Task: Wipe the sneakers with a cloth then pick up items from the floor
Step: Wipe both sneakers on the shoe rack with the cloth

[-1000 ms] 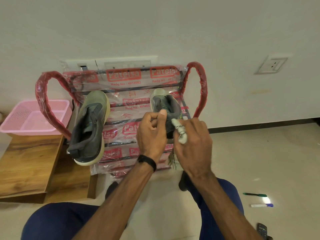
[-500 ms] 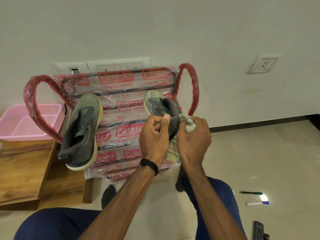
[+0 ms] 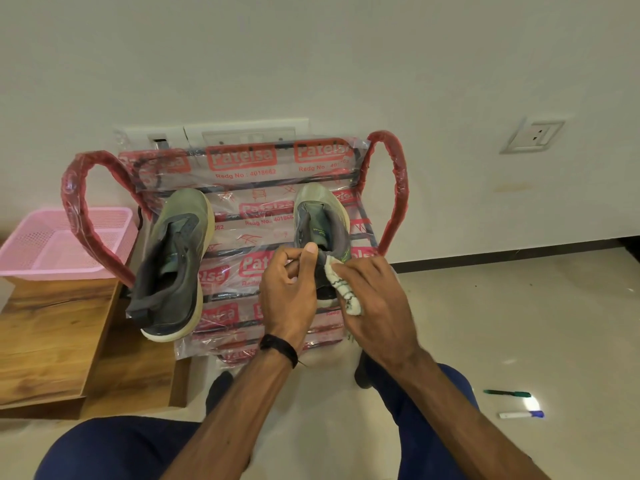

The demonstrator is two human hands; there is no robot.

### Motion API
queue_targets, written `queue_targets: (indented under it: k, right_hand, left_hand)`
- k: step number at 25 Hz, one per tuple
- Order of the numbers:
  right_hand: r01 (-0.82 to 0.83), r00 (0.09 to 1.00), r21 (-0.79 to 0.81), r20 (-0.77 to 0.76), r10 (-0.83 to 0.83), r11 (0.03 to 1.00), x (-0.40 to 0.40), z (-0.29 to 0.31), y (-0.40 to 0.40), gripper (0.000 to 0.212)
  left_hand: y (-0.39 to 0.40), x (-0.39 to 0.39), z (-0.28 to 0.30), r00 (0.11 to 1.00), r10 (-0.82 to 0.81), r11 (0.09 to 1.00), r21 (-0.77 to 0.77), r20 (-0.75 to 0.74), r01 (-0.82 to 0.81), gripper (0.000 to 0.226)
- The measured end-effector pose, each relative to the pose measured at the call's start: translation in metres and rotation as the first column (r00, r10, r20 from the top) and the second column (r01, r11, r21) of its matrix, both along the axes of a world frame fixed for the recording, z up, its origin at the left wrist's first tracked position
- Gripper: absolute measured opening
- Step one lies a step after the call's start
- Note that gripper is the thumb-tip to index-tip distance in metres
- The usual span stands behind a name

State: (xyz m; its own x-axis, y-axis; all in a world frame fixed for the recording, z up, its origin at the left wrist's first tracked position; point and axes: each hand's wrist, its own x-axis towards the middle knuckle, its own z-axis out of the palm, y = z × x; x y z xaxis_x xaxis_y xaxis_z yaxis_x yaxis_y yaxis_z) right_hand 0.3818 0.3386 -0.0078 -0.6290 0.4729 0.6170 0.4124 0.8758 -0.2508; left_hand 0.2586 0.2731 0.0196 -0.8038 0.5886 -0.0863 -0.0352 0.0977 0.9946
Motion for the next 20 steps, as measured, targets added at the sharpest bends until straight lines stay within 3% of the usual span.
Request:
queue_targets:
  k: [3, 8, 14, 18, 20]
  right_hand:
    - [-0.039, 0.998, -0.014, 0.054, 0.04, 0.999, 0.003, -0.001, 0.006, 0.054]
    - [0.021, 0.997, -0.153, -0.072, -0.032, 0.988, -0.016, 0.007, 0.011, 0.038]
    - [0.025, 0.995, -0.265, -0.083, -0.049, 0.964, -0.047, 0.015, 0.005, 0.034]
    - [-0.099, 0.995, -0.13, -0.033, 0.095, 0.987, -0.04, 0.018, -0.041, 0.036]
    - [-0.069, 0.997, -0.034, 0.024, 0.07, 0.997, -0.042, 0.017, -0.039, 0.039]
  left_hand:
    - [-0.011, -0.005, -0.003, 0.997, -0.074, 0.997, 0.034, 0.009, 0.073, 0.028]
    - [-0.028, -0.03, 0.004, 0.969, -0.243, 0.969, 0.037, -0.049, 0.245, 0.023]
    - [-0.041, -0.045, 0.0, 0.985, -0.171, 0.979, 0.119, 0.014, 0.168, 0.024]
    - [-0.042, -0.046, -0.001, 0.989, -0.137, 0.978, 0.162, 0.045, 0.128, 0.025]
    - [-0.04, -0.044, 0.0, 0.99, -0.14, 0.979, 0.153, 0.026, 0.134, 0.024]
